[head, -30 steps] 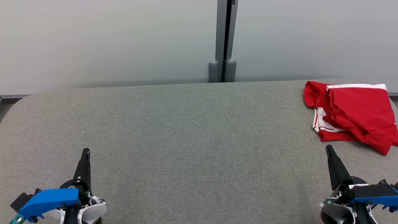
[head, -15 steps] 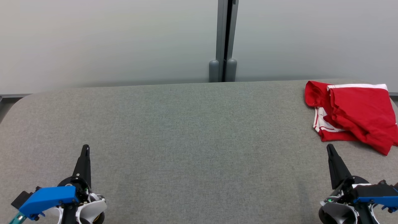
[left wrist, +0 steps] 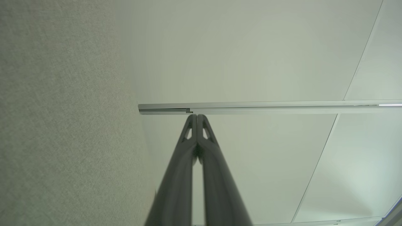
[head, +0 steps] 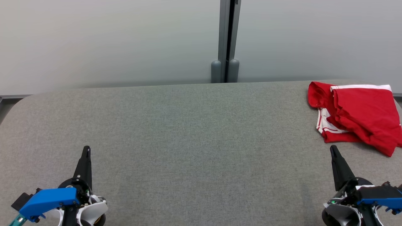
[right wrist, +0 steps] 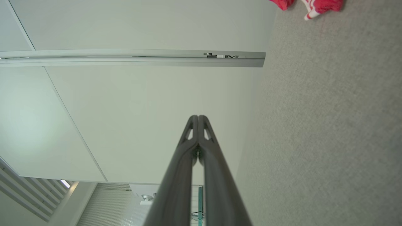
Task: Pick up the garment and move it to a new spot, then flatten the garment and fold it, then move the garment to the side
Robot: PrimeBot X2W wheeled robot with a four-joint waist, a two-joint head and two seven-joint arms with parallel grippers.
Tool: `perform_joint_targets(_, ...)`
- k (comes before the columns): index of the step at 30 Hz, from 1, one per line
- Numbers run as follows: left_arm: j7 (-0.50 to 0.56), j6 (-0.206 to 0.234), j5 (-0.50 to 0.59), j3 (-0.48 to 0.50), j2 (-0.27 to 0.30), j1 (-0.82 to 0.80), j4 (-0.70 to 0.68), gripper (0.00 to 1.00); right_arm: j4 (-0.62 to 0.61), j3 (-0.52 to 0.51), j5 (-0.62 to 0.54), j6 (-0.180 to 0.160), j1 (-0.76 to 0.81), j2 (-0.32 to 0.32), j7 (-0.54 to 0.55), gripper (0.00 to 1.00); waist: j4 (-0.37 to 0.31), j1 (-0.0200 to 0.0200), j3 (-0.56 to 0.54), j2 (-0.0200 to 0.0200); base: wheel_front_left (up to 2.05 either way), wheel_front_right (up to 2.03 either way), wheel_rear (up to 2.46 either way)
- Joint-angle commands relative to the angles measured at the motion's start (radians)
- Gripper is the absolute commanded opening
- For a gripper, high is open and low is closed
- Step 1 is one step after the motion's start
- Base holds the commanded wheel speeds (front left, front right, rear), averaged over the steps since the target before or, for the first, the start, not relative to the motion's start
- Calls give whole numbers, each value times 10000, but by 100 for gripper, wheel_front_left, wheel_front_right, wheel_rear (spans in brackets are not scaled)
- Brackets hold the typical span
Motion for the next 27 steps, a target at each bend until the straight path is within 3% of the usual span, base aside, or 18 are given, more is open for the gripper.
perform_joint_targets(1,45,-42,-24,13,-25,-101,-40,0,-28,-25,26,4,-136,-73,34,0,0,0,0,-1,0,0,0)
perform_joint_targets(27,43,-42,-25,11,-26,-101,-42,0,-27,-24,27,4,-125,-71,33,0,0,0,0,-1,0,0,0)
